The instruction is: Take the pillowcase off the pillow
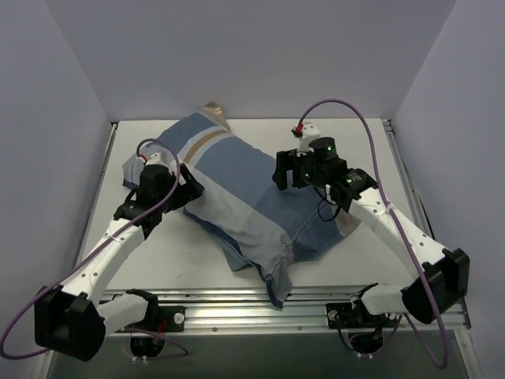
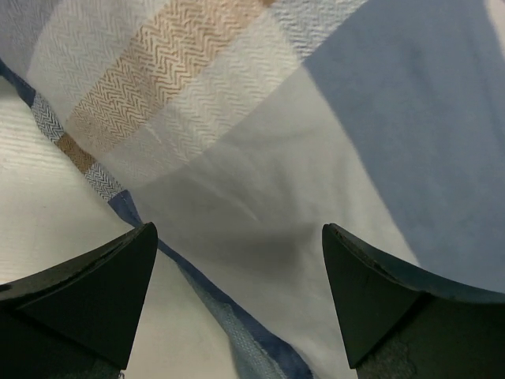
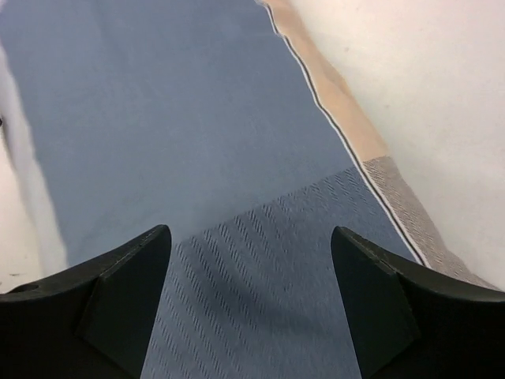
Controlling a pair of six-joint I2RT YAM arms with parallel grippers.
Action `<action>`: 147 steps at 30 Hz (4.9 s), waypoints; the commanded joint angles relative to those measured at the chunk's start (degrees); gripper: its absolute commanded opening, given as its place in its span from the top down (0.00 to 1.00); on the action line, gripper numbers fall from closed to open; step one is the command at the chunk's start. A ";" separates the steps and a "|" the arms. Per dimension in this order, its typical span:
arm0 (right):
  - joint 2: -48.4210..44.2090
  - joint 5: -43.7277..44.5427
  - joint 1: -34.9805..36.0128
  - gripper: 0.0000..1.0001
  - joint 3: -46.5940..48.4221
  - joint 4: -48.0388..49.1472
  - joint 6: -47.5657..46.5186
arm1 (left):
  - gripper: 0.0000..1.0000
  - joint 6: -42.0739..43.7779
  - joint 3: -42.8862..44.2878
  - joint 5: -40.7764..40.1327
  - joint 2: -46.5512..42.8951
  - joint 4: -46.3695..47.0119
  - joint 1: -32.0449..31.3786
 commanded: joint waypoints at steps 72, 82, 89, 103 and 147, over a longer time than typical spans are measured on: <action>21.20 -31.91 -19.36 0.03 -11.83 37.76 22.28 | 0.06 4.55 5.78 4.24 7.49 -1.66 -6.83; 34.04 -42.01 -12.25 0.23 -8.57 51.45 26.32 | 0.06 0.42 -5.12 5.58 14.27 7.66 -6.65; 26.60 -42.99 -11.10 1.00 -3.66 42.54 20.89 | 0.06 -2.66 -6.20 8.47 20.77 14.78 -7.27; 17.17 -28.06 -0.04 1.00 28.52 3.24 1.20 | 0.06 -7.67 17.89 4.36 28.69 16.20 -14.48; 11.96 -5.02 4.63 0.26 -10.61 24.48 11.03 | 0.06 -6.71 -4.96 -5.16 6.27 6.52 5.46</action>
